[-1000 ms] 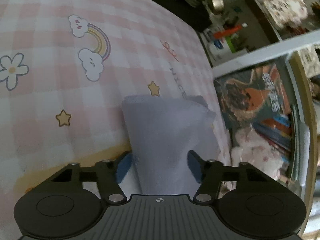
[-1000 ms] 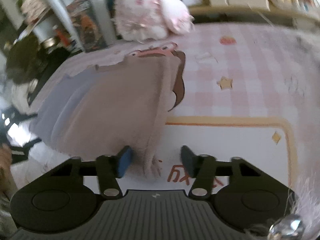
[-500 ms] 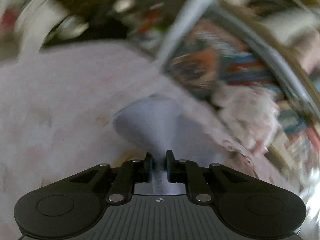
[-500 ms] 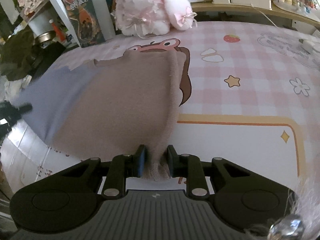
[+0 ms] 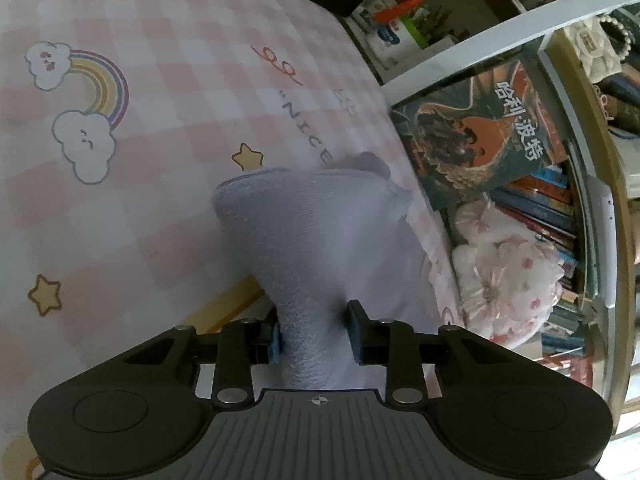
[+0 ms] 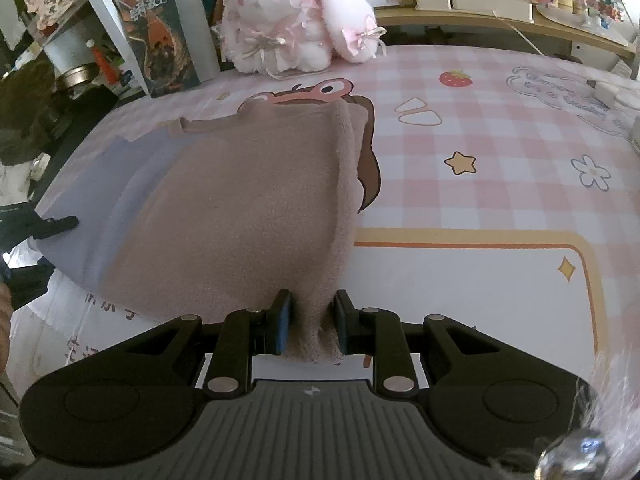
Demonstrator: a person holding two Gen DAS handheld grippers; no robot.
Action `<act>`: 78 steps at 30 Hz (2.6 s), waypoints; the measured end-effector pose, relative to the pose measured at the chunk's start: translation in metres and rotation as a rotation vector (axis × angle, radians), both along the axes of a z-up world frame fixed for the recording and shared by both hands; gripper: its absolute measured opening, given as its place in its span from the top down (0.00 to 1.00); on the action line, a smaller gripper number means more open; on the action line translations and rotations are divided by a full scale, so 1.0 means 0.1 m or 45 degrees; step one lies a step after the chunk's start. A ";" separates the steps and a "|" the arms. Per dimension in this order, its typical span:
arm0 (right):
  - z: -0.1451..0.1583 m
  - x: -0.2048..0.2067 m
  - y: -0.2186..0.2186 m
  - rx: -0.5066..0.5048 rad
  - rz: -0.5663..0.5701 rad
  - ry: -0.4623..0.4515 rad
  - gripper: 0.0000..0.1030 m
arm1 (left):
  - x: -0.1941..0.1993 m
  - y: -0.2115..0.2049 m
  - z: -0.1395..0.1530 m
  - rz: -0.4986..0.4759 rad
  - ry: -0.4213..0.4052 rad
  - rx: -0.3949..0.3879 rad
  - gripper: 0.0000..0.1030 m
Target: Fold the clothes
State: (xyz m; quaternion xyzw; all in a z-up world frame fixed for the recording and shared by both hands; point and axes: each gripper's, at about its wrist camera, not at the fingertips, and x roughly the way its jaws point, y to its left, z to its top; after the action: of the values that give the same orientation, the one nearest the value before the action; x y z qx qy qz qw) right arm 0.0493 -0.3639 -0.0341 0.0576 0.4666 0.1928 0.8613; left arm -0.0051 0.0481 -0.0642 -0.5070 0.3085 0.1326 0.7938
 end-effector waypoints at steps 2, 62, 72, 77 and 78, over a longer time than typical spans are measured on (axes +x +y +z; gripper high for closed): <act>0.00 -0.01 0.02 -0.006 -0.012 -0.002 0.79 | 0.02 0.02 0.02 -0.034 -0.007 0.031 0.88; 0.06 0.21 0.63 0.042 0.673 -0.180 0.69 | 0.12 -0.54 1.14 -0.254 -0.243 0.744 0.90; 0.03 0.25 0.47 0.155 0.654 -0.156 0.69 | -0.03 -2.42 0.84 -1.017 -0.099 1.439 0.82; 0.02 0.27 0.21 0.244 0.637 -0.106 0.69 | -0.05 -2.71 0.45 -1.208 0.047 1.598 0.73; 0.02 0.27 0.15 0.247 0.628 -0.100 0.66 | -0.05 -2.70 0.46 -1.208 0.043 1.577 0.67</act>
State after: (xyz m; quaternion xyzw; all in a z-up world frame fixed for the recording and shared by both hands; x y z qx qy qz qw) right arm 0.0767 -0.3487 -0.0319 0.0170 0.4121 0.4426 0.7963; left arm -0.0102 -0.2222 -0.0181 0.2168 0.3741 -0.0653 0.8993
